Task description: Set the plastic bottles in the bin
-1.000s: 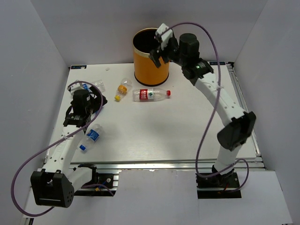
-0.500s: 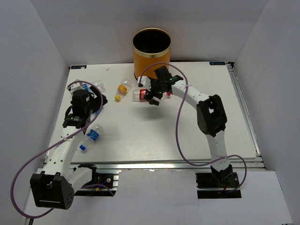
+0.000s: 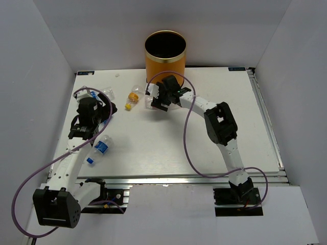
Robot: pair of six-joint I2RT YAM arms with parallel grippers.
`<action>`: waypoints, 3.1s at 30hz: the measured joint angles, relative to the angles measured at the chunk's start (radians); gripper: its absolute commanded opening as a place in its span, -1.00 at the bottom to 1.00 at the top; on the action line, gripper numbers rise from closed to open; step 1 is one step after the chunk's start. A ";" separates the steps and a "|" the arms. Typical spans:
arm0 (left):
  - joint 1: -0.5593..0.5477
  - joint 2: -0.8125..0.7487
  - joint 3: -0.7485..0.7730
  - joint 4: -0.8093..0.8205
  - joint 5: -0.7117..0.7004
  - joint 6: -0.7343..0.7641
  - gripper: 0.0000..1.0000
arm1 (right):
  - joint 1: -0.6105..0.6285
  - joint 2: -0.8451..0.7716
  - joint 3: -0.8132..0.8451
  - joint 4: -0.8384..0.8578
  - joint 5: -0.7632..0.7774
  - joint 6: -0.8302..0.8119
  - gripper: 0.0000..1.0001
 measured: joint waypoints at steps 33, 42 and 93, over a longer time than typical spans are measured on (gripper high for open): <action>0.000 0.153 0.025 0.006 -0.031 -0.008 0.96 | -0.091 0.101 0.521 0.808 0.174 0.539 0.74; 0.001 0.158 0.052 -0.013 -0.060 -0.027 0.96 | -0.146 0.191 0.486 0.780 0.159 0.696 0.79; 0.040 0.388 0.124 -0.599 -0.026 0.163 0.96 | -0.193 -0.938 -0.776 0.677 -0.203 0.696 0.79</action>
